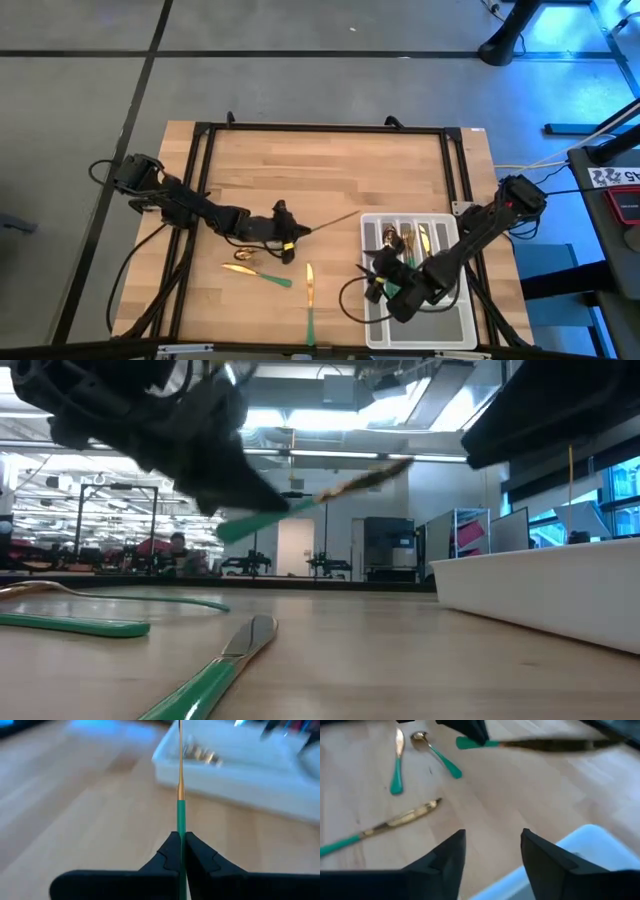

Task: Sort silverware
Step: Put the top center green knife into the silverware rack

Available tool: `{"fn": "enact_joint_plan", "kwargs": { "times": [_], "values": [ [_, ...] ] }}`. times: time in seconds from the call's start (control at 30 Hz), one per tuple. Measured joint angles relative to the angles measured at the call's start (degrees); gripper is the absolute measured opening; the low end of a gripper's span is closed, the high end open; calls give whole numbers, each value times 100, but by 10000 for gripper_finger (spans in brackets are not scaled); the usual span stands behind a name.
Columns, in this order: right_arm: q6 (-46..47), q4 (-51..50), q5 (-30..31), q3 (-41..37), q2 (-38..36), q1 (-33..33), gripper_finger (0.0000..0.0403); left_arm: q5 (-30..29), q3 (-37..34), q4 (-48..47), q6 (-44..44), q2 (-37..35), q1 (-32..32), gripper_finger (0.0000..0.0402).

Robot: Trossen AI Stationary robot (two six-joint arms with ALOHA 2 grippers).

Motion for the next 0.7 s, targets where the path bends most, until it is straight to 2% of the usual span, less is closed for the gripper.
{"fn": "enact_joint_plan", "kwargs": {
  "times": [0.1, 0.2, 0.33, 0.43, 0.53, 0.7],
  "values": [
    [-128, 783, 49, -349, 0, -3, 223, 60, 2, 712, 481, -2, -6, 1],
    [-585, 1926, 517, -736, 0, -15, 251, 88, 4, 1573, 931, -2, -26, 1],
    [-1909, 3842, 1241, -1197, 0, -4, 265, 516, 11, 2804, 1681, -9, -59, 1],
    [-3185, 5278, 1447, -1376, 2, -72, 262, 996, 11, 3502, 1986, -9, -75, 1],
    [-4519, 6491, 983, -1383, 2, -199, 254, 1404, 20, 3936, 2330, -13, -140, 1],
    [-6891, 8626, -964, -1381, 4, -492, 238, 1867, 32, 4468, 2795, -13, -209, 1]
  ]
}}
